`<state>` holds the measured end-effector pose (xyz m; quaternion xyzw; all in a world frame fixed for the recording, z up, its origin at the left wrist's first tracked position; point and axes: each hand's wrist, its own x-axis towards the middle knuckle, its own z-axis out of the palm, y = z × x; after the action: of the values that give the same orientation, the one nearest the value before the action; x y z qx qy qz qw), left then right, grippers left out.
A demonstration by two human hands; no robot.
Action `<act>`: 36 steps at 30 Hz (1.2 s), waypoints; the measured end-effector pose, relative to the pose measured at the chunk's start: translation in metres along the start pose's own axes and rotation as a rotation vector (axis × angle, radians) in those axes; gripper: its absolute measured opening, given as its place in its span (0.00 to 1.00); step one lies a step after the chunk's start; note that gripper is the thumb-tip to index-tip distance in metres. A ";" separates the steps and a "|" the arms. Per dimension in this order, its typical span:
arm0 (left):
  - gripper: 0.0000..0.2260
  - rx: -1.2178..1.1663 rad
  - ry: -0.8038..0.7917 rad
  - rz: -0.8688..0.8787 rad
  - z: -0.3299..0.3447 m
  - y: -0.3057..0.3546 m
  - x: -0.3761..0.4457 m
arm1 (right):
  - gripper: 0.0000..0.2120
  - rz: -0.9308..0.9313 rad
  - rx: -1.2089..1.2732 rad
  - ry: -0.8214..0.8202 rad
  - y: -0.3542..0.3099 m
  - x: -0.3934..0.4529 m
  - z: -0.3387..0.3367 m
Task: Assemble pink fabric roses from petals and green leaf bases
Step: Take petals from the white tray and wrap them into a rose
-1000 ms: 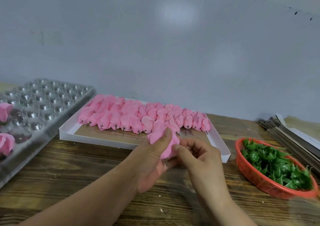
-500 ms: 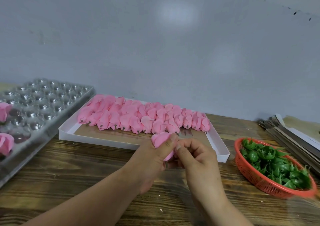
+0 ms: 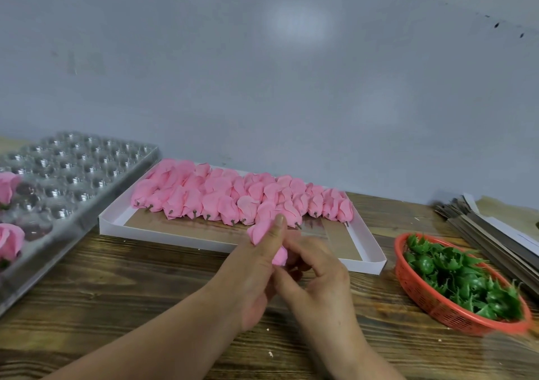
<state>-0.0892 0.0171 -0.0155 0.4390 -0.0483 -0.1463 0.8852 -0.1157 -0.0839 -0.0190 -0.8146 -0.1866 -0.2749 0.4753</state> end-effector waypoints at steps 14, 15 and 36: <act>0.13 -0.133 -0.074 -0.069 -0.001 0.001 0.001 | 0.13 0.276 0.490 -0.019 0.006 0.003 0.001; 0.12 -0.131 -0.031 -0.067 0.000 0.002 0.001 | 0.13 0.263 0.446 -0.007 0.006 0.001 0.003; 0.21 -0.054 -0.160 0.003 0.005 0.007 -0.007 | 0.17 0.157 0.246 -0.003 -0.001 0.001 0.002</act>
<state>-0.0952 0.0194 -0.0071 0.4021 -0.1156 -0.1807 0.8901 -0.1153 -0.0819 -0.0183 -0.7629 -0.1553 -0.2107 0.5912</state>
